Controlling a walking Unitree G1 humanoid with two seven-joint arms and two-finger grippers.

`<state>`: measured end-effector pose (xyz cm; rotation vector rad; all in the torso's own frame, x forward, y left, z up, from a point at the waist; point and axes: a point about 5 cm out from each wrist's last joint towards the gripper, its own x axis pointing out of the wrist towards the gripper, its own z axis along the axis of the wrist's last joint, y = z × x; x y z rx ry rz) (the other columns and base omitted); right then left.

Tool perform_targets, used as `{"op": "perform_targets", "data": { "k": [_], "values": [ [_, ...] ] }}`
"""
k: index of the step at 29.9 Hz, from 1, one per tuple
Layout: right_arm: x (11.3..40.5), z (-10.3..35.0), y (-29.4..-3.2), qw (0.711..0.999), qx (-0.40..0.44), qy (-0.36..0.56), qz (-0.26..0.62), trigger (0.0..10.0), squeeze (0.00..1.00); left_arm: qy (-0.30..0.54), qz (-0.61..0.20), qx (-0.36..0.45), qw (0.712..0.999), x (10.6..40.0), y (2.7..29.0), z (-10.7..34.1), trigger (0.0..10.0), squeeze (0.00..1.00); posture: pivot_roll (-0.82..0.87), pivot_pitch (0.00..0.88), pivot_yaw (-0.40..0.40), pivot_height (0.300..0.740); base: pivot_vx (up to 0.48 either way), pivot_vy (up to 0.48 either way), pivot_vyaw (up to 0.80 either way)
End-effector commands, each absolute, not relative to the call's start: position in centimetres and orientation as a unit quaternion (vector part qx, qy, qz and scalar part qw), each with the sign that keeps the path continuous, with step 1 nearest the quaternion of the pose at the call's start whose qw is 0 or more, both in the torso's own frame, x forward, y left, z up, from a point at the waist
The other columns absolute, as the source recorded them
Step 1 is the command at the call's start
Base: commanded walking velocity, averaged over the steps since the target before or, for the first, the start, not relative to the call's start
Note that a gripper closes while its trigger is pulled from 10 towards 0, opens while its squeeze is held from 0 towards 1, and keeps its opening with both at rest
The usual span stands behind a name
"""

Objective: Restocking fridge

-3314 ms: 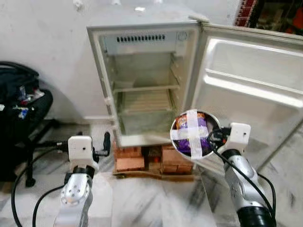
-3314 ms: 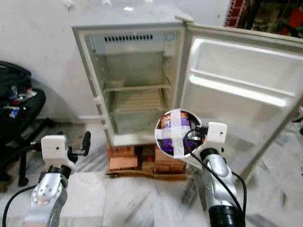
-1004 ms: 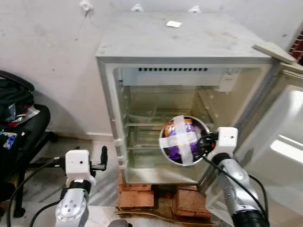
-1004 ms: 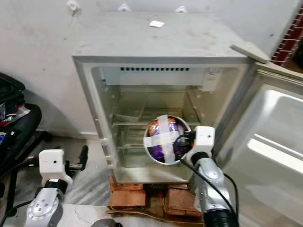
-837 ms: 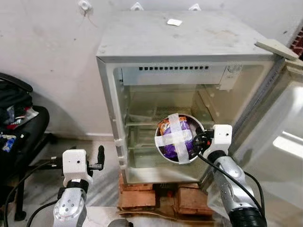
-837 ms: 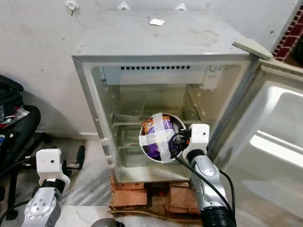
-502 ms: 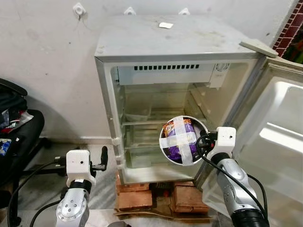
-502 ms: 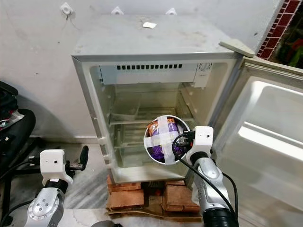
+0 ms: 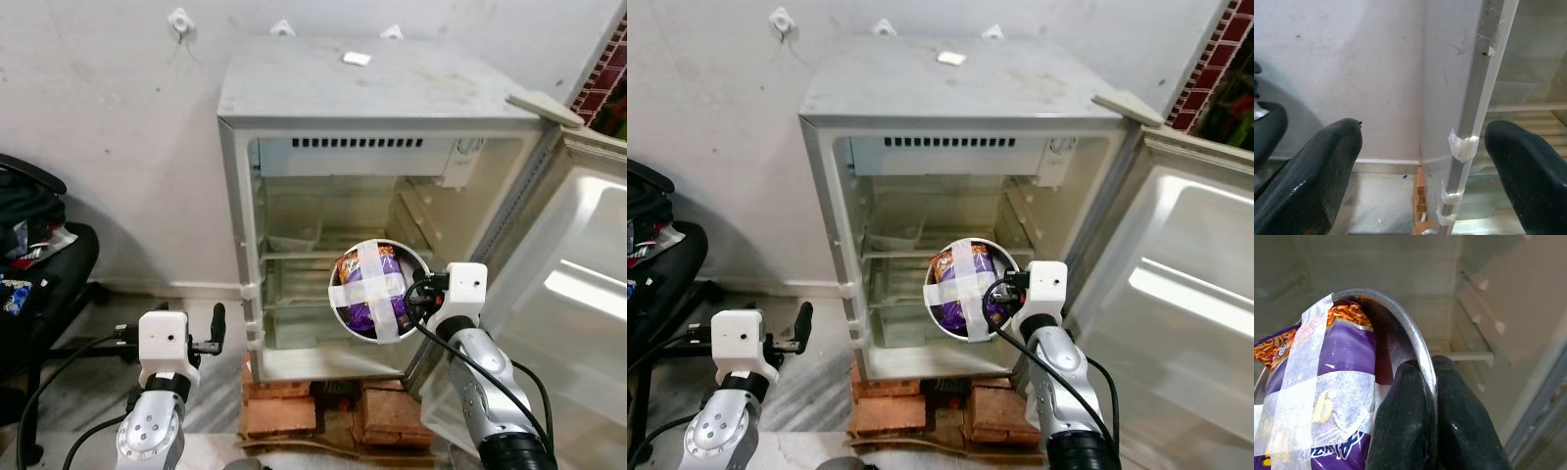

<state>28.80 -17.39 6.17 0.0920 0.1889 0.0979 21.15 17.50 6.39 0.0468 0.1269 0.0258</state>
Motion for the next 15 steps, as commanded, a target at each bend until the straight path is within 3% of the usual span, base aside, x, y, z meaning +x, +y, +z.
{"op": "perform_targets", "data": {
  "k": [1,7,15],
  "values": [
    [29.14,6.78,-17.67,0.995,0.044,0.080,0.048,10.0,0.00,0.059,0.005,0.023,0.998,21.37,17.17,6.53,10.0,0.00,0.07,0.000,-0.029,0.740,0.285,0.247,0.00],
    [29.14,6.84,-17.55,0.995,0.043,0.078,0.051,10.0,0.00,0.061,0.003,0.022,0.998,21.43,17.10,6.43,10.0,0.00,0.07,0.000,-0.028,0.740,0.280,0.246,0.00],
    [29.09,6.81,-17.55,0.995,0.044,0.077,0.048,10.0,0.00,0.063,0.000,0.023,0.998,21.43,17.10,6.31,10.0,0.00,0.07,0.000,-0.026,0.740,0.000,0.000,0.00]
  ]
}}
